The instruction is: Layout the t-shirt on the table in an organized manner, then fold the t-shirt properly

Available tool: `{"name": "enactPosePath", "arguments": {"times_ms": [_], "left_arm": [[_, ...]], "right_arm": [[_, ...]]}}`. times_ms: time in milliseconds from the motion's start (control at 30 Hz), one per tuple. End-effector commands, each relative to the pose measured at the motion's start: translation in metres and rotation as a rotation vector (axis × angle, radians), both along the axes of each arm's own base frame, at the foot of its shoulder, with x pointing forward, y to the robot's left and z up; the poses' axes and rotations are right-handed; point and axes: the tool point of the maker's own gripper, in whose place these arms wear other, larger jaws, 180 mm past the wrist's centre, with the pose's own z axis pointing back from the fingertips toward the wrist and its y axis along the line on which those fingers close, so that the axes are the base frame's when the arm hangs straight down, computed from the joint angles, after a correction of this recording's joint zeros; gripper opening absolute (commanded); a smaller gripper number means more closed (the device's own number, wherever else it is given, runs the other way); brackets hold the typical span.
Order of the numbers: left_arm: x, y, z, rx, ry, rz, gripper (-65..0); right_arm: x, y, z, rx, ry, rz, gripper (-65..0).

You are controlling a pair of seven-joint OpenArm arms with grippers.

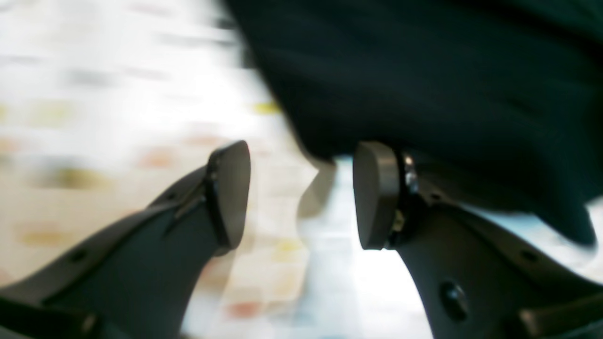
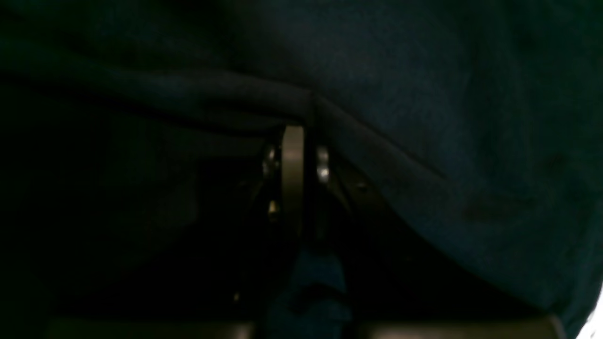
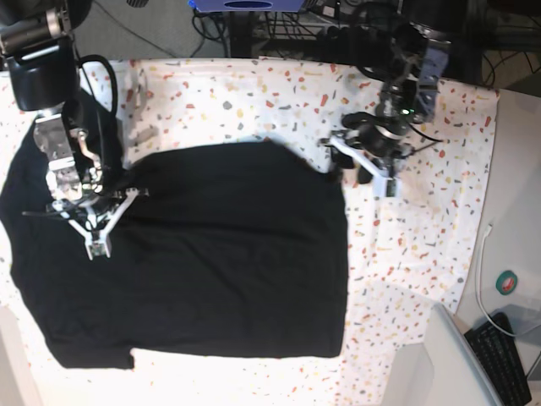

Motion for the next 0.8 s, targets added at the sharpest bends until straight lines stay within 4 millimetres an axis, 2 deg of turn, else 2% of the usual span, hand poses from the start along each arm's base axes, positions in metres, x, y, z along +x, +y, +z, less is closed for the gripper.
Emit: {"name": "enactPosePath", "arguments": {"times_ms": [0, 133, 200, 267, 333, 433, 533, 600, 700, 767], "left_arm": [[0.004, 0.004, 0.006, 0.011, -0.012, -0.003, -31.4], [0.014, 0.011, 0.032, 0.038, -0.078, -0.036, -31.6], [0.003, 0.019, 0.036, 0.055, -0.077, -0.042, -31.6], [-0.008, 0.048, 0.036, 0.083, -0.066, 0.018, -31.6], [-0.028, 0.084, 0.035, 0.112, -0.044, 0.105, -31.6], [-0.047, 0.107, 0.045, 0.138, -0.050, 0.155, -31.6], [-0.064, 0.100, 0.056, 0.142, -0.057, 0.133, -31.6], [-0.071, 0.093, 0.059, 0.131, -0.059, 0.127, -31.6], [-0.078, 0.078, 0.058, 0.090, -0.059, 0.145, -31.6], [-0.076, 0.058, 0.059, 0.048, -0.071, 0.141, -31.8]], "right_arm": [[-0.040, -0.042, -0.020, -0.126, 0.161, -0.077, -65.0], [-0.038, -0.035, -0.013, -0.120, 0.147, -0.062, -65.0], [-0.038, -0.027, -0.006, -0.111, 0.134, -0.049, -65.0], [-0.036, -0.015, 0.007, -0.096, 0.108, -0.033, -65.0], [-0.035, -0.002, 0.023, -0.077, 0.085, -0.014, -65.0], [-0.036, 0.018, 0.044, -0.053, 0.053, 0.019, -63.6], [-0.038, 0.038, 0.067, -0.019, 0.006, 0.050, -51.0], [-0.039, 0.059, 0.076, 0.010, -0.012, 0.079, -46.2], [-0.040, 0.074, 0.086, 0.034, -0.013, 0.093, -46.2], [-0.037, 0.076, 0.093, 0.039, -0.028, 0.092, -46.2]]}}
